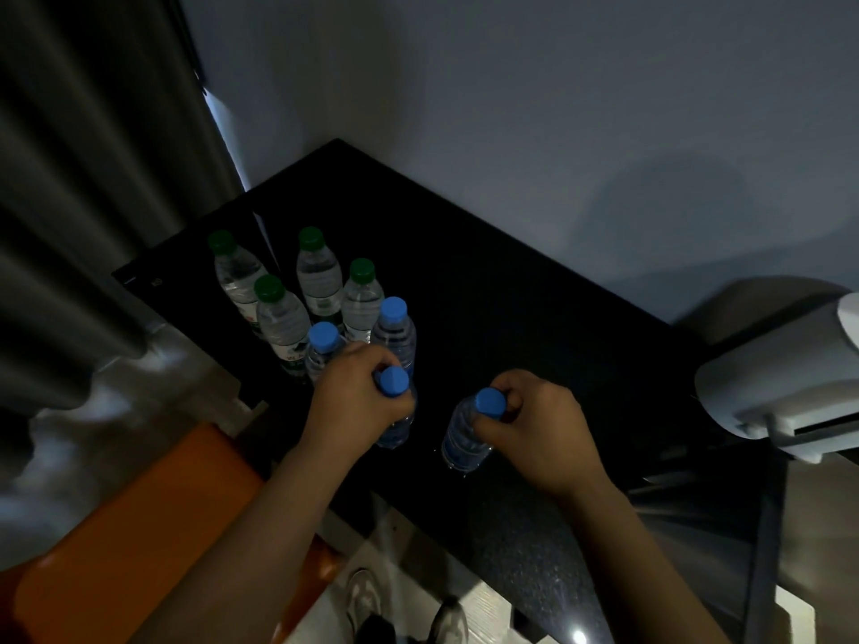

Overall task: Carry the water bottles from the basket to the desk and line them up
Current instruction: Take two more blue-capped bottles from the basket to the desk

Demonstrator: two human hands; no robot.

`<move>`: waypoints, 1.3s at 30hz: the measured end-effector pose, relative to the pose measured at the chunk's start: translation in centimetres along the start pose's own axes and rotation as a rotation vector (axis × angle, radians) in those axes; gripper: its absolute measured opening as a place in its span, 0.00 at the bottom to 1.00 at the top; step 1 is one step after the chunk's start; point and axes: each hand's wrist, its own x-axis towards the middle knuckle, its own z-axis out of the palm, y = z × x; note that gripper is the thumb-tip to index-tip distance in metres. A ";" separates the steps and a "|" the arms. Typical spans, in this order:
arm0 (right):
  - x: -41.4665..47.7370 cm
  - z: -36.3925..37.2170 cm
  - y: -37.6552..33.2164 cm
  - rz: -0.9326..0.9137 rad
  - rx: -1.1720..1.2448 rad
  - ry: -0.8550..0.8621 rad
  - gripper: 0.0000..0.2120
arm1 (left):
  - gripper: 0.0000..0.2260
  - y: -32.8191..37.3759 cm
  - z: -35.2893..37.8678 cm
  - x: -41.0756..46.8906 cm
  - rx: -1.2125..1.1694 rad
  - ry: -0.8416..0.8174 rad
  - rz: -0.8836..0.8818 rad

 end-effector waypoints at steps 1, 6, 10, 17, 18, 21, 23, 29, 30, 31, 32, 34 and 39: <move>0.2 0.2 -0.1 -0.018 -0.001 0.009 0.12 | 0.10 0.0 0.1 0.0 0.004 0.002 -0.002; 1.7 1.1 -0.6 -0.025 -0.053 0.044 0.13 | 0.10 -0.2 0.1 0.1 0.001 0.009 -0.007; 2.7 1.8 -0.8 -0.039 -0.061 0.034 0.12 | 0.11 -0.3 0.1 0.0 0.001 0.013 -0.002; 3.5 2.1 -0.8 -0.031 -0.082 0.002 0.13 | 0.11 -0.4 0.2 0.0 0.003 0.019 0.011; 3.6 2.0 -0.9 -0.021 -0.081 -0.007 0.13 | 0.11 -0.5 0.2 0.0 0.001 0.019 0.010; 3.6 1.8 -1.1 0.003 -0.078 -0.030 0.12 | 0.10 -0.5 0.3 0.0 0.008 0.018 0.009; 3.2 1.6 -1.3 -0.005 -0.103 -0.035 0.13 | 0.10 -0.5 0.4 -0.1 0.008 0.017 0.007; 2.2 0.8 -1.4 -0.004 -0.185 -0.107 0.13 | 0.11 -0.2 0.3 -0.3 0.016 0.009 -0.009; 2.0 0.6 -1.2 0.011 -0.189 -0.130 0.12 | 0.11 0.0 0.3 -0.4 0.024 0.007 -0.010; 1.7 0.3 -0.8 0.029 -0.193 -0.159 0.12 | 0.11 0.2 0.2 -0.4 0.039 0.000 -0.012; 1.3 -0.1 -0.3 0.044 -0.200 -0.190 0.12 | 0.11 0.4 0.1 -0.4 0.065 -0.013 -0.011; 0.4 -0.9 0.8 0.057 -0.250 -0.271 0.13 | 0.11 0.9 -0.2 -0.4 0.143 -0.058 -0.001; -1.6 -2.0 3.1 0.008 -0.449 -0.366 0.15 | 0.19 3.3 -1.5 -0.5 0.342 -0.164 -0.019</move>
